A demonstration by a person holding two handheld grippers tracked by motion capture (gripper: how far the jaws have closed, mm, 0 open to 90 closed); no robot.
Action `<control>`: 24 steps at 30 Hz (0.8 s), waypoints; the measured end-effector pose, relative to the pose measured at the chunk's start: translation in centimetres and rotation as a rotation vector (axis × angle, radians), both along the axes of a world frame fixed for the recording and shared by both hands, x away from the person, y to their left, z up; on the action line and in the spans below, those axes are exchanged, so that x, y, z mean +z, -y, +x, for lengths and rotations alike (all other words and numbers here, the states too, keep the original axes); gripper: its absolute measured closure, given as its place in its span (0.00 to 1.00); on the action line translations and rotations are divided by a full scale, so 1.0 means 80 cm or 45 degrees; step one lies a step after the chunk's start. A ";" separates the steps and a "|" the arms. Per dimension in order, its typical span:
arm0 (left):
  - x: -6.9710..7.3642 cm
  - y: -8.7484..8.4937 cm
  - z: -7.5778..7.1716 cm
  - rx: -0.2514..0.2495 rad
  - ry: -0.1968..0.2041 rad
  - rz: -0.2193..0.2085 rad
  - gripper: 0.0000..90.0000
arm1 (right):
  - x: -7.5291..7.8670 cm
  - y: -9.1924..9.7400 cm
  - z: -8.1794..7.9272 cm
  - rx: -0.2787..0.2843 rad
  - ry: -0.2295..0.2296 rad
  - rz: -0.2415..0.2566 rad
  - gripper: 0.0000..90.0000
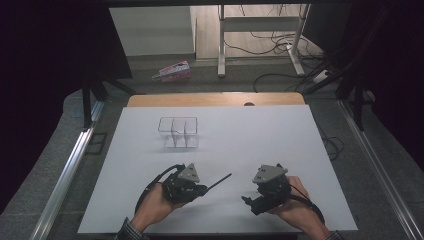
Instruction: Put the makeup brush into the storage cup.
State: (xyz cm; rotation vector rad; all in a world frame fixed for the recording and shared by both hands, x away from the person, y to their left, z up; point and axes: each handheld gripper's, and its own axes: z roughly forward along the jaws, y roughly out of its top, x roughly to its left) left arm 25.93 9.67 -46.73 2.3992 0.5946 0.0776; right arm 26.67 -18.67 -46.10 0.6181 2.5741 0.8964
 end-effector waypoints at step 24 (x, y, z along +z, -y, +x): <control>-0.003 0.029 0.006 -0.089 -0.022 0.044 0.95 | 0.002 -0.046 0.008 0.179 0.016 -0.138 0.16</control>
